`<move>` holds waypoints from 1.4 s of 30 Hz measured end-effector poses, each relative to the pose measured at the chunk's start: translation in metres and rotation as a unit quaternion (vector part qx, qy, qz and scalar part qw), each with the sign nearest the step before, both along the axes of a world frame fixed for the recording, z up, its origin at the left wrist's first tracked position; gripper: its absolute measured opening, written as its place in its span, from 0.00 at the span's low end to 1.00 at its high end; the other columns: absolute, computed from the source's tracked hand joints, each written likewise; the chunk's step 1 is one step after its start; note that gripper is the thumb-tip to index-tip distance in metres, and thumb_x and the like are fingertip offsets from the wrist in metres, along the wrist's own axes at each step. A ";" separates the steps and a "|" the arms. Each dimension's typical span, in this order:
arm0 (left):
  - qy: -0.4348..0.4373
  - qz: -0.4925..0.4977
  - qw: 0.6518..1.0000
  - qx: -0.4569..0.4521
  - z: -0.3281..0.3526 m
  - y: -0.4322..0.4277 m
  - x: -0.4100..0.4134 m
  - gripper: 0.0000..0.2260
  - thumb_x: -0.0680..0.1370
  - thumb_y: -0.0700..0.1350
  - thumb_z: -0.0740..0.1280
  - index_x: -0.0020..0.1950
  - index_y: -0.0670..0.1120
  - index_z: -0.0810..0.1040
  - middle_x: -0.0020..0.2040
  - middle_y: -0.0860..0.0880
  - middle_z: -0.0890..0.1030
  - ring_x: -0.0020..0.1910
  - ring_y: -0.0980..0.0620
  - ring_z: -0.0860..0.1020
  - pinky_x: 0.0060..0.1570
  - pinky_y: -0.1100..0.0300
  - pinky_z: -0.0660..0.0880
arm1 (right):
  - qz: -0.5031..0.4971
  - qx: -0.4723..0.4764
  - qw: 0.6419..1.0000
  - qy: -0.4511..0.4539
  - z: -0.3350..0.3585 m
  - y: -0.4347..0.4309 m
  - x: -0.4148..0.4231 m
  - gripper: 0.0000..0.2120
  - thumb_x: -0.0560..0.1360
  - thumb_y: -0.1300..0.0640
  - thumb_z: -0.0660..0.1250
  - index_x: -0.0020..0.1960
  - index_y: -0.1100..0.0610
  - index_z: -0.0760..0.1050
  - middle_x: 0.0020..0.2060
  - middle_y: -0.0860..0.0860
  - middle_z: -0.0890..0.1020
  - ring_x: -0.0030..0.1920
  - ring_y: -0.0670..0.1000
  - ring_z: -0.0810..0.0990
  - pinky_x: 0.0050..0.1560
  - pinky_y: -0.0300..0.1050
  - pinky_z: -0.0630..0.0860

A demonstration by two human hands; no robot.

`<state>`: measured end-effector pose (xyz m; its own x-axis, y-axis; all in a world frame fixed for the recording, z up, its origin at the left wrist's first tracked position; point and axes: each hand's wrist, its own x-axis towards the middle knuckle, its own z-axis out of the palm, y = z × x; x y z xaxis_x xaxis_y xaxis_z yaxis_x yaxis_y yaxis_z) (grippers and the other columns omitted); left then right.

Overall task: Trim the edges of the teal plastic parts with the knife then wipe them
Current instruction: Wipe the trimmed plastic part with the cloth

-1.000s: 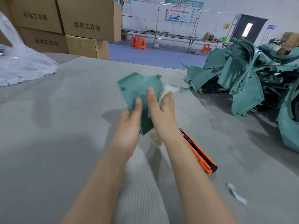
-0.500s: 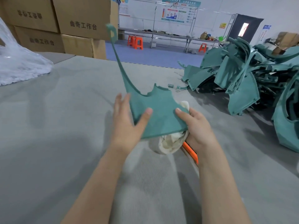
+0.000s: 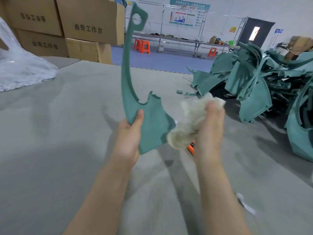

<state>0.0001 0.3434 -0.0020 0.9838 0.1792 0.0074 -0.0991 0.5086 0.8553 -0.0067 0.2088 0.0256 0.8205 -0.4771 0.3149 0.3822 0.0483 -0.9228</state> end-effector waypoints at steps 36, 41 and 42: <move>0.006 -0.022 0.999 0.030 -0.006 0.007 0.004 0.20 0.81 0.59 0.53 0.55 0.49 0.80 0.50 0.51 0.85 0.50 0.53 0.83 0.49 0.58 0.78 | 0.109 -0.536 0.836 0.044 -0.035 0.041 0.008 0.23 0.84 0.58 0.49 0.78 0.57 0.55 0.79 0.52 0.53 0.78 0.49 0.51 0.76 0.47 0.47; 0.004 -0.012 0.998 0.055 -0.008 0.003 0.008 0.22 0.81 0.61 0.52 0.55 0.50 0.81 0.50 0.49 0.85 0.48 0.51 0.84 0.42 0.59 0.80 | 0.049 -0.497 0.864 0.073 -0.038 0.042 0.000 0.22 0.80 0.66 0.52 0.74 0.63 0.62 0.75 0.56 0.64 0.74 0.54 0.63 0.70 0.38 0.55; 0.009 -0.006 0.999 0.041 -0.007 0.005 0.009 0.23 0.81 0.61 0.53 0.56 0.48 0.81 0.51 0.48 0.85 0.49 0.51 0.84 0.44 0.59 0.79 | 0.066 -0.500 0.864 0.012 -0.044 0.056 -0.010 0.23 0.80 0.65 0.53 0.75 0.62 0.62 0.75 0.56 0.63 0.75 0.53 0.61 0.72 0.37 0.52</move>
